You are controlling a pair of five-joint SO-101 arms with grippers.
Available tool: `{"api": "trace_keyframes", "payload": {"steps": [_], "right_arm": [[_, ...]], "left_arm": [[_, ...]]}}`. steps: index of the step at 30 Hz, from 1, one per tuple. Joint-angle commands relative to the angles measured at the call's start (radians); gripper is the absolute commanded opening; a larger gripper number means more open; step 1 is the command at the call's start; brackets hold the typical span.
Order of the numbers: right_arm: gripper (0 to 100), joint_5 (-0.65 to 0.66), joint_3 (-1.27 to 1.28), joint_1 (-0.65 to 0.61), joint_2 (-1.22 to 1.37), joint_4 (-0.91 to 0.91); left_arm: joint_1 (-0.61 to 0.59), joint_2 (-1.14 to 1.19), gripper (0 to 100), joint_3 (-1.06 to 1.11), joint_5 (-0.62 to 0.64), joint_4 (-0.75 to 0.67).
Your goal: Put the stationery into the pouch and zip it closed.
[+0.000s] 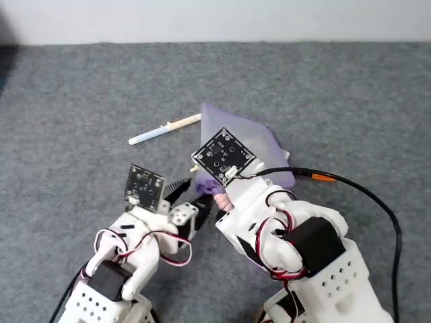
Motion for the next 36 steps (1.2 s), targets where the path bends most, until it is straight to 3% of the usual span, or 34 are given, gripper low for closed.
{"api": "trace_keyframes", "payload": {"steps": [1, 13, 20, 29, 36], "right_arm": [[0.9, -0.006, -0.003, -0.013, -0.022, 0.015], [0.9, -0.006, -0.003, -0.012, -0.024, 0.016], [0.9, -0.006, -0.003, -0.010, -0.024, 0.005], [0.9, -0.005, -0.003, 0.031, -0.022, -0.015], [0.9, -0.005, -0.003, 0.091, -0.022, -0.077]], "left_arm": [[-0.037, 0.011, 16, -0.056, -0.008, -0.020], [-0.035, 0.011, 16, -0.065, -0.006, -0.014], [-0.035, 0.011, 16, -0.191, -0.006, 0.117], [-0.029, 0.011, 16, -0.202, -0.008, 0.135], [0.130, 0.011, 16, -0.188, 0.000, 0.224]]}}
